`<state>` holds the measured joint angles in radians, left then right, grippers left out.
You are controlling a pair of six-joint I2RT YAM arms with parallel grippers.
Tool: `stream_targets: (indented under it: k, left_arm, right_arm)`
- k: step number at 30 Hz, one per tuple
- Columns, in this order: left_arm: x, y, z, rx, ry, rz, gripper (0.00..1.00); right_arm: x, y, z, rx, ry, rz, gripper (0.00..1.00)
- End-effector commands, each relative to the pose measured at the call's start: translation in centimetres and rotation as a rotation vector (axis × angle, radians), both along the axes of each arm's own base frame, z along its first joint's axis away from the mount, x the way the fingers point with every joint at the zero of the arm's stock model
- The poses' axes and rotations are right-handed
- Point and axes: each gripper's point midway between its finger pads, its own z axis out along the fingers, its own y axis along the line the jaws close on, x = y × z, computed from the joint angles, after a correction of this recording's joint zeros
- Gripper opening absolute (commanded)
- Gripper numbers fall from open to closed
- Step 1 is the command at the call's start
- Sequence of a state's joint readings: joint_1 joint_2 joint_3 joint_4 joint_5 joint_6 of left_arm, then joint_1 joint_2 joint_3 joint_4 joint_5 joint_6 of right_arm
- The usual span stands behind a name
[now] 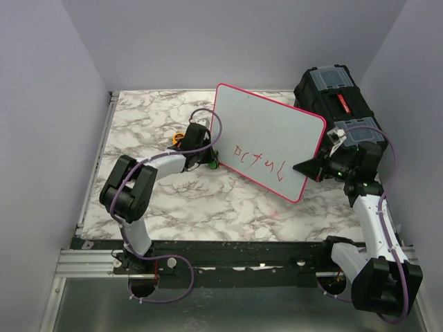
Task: Erase the whiteboard
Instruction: Erase the whiteboard using the whiteboard eraser.
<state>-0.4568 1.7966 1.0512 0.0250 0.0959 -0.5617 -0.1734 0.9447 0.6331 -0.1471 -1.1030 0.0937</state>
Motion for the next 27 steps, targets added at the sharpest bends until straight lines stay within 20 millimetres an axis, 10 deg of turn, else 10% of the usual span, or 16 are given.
stream_targets:
  k: [1,11,18,27]
  left_arm:
    - [-2.7,-2.4,-0.5,-0.059,0.014,-0.063,0.00]
    - [-3.0,-8.9,6.9,-0.154,-0.172,-0.167,0.00]
    - [-5.4,-11.9,8.5,-0.202,-0.242,-0.216,0.00]
    - [-2.4,-7.1,7.4,-0.062,-0.308,-0.051,0.00]
  right_arm:
    - [-2.7,2.3,3.1,0.066,-0.151,0.245,0.00]
    - [-2.5,2.3,2.9,0.066,-0.140,0.229,0.00]
    - [-2.3,2.2,2.9,0.069,-0.130,0.218,0.00]
    - [-1.9,2.1,2.5,0.068,-0.106,0.189,0.00]
